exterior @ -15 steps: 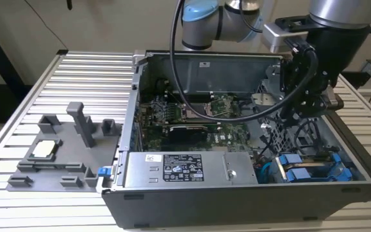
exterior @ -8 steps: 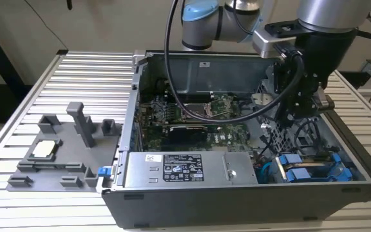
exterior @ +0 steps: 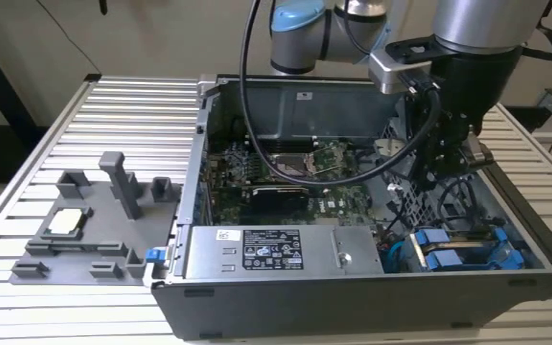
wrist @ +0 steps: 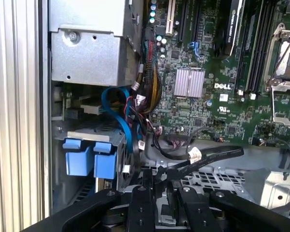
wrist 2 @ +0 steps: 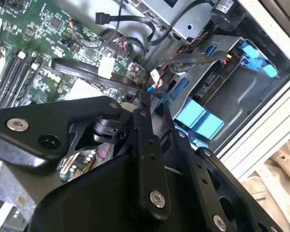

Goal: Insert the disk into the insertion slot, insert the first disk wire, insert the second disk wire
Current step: 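Insert the second disk wire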

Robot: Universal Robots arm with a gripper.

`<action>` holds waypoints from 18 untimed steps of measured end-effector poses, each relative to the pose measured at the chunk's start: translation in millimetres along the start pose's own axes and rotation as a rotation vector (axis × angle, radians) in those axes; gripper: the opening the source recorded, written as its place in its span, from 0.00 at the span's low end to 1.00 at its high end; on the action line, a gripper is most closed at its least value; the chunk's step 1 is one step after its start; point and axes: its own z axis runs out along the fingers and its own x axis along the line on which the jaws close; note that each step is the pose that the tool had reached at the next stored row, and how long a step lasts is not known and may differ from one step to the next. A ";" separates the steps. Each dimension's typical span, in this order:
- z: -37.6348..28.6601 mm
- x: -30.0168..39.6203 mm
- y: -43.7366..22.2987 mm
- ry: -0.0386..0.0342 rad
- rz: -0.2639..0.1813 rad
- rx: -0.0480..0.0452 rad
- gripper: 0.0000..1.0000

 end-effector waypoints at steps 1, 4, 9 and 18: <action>0.0 0.0 0.0 0.0006 0.000 0.0000 0.27; 0.1 0.0 0.1 0.0016 0.000 -0.0001 0.27; 0.1 0.0 0.1 0.0033 0.000 -0.0002 0.18; 0.0 0.2 0.1 0.0064 -0.001 -0.0006 0.16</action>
